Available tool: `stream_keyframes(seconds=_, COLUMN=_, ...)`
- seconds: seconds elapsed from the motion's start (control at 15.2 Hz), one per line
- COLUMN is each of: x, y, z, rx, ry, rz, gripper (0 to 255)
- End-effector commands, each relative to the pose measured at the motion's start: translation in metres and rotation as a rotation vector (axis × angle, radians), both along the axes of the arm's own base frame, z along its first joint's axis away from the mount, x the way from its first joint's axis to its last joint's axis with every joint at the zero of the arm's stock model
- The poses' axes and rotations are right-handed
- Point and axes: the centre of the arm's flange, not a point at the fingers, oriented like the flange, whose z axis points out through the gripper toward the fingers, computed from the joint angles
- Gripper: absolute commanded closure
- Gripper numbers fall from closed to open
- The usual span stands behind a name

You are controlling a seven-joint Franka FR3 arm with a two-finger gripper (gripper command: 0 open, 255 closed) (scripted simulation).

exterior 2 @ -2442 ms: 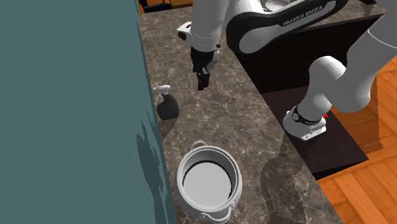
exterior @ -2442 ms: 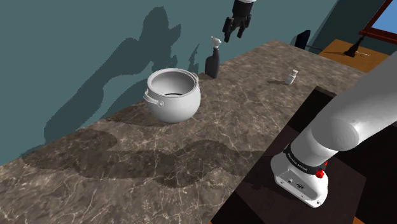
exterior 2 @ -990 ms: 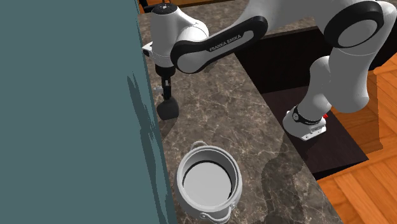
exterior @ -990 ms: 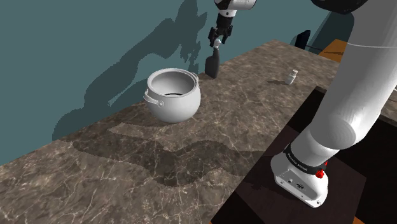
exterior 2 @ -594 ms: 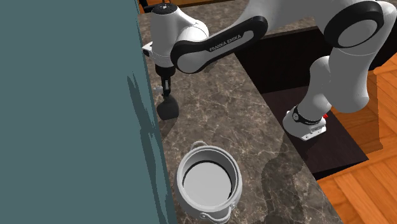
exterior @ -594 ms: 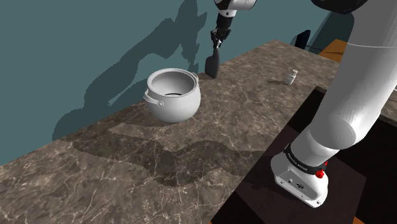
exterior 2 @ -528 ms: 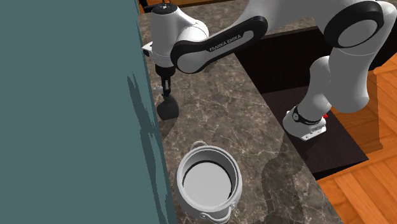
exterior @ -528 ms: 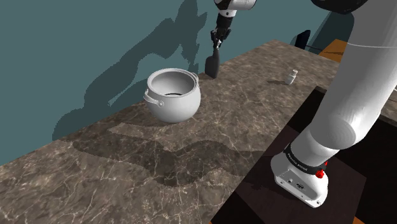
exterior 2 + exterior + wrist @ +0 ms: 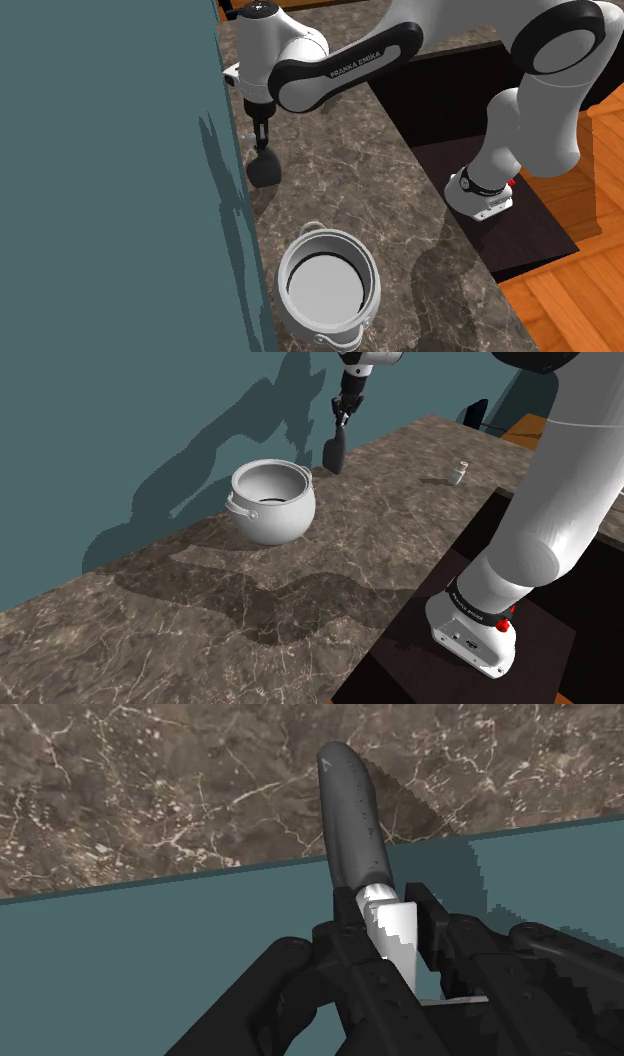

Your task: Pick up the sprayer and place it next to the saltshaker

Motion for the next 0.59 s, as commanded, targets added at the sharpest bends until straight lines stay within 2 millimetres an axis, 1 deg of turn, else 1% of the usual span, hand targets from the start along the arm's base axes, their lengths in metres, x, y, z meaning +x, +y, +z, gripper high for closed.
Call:
stream_keyframes(seconds=0.0, x=0.001, y=0.0, z=0.009, rx=0.0, ry=0.0, rz=0.0, gripper=255)
stream_keyframes(seconds=0.53, x=0.001, y=0.0, z=0.051, rx=0.0, ry=0.0, rz=0.0, gripper=255)
